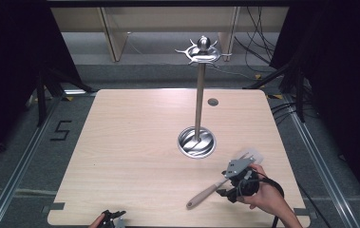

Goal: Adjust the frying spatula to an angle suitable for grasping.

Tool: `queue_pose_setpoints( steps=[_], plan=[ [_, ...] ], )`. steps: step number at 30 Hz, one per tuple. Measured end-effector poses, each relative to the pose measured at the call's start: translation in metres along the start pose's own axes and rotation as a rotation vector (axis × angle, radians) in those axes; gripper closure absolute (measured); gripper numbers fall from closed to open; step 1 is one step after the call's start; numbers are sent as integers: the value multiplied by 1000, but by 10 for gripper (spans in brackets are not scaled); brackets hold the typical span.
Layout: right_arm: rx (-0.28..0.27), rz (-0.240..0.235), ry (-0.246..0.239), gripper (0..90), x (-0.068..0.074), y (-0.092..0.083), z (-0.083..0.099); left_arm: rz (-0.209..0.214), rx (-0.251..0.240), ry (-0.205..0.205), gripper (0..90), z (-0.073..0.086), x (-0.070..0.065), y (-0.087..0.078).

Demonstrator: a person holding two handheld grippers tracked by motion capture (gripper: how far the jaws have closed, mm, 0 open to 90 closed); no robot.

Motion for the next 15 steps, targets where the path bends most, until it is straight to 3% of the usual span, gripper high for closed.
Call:
queue_pose_setpoints(
  steps=[1,5,8,9,15],
  plan=[
    [39,-11,-3,358,1,4,-4,1,2,1,174,0,0,0],
    [62,-60,-56,395,-1,11,-9,15,-6,-2,174,0,0,0],
    [81,-65,-52,405,1,13,-10,4,-8,-5,174,0,0,-1],
    [90,-65,-98,423,-1,16,-11,4,-7,-3,174,0,1,-1],
    [132,-92,-123,440,-1,22,-12,0,-4,-1,174,0,1,0]
  ],
)
Point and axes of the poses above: each handheld gripper's, and its own axes: y roughly forward along the jaws, z roughly out of its underside, x roughly to its left, the point moved 2 cm from there along y, roughly forward along the jaws, and after that the axes turned 11 degrees about z, right-handed, at the moved point
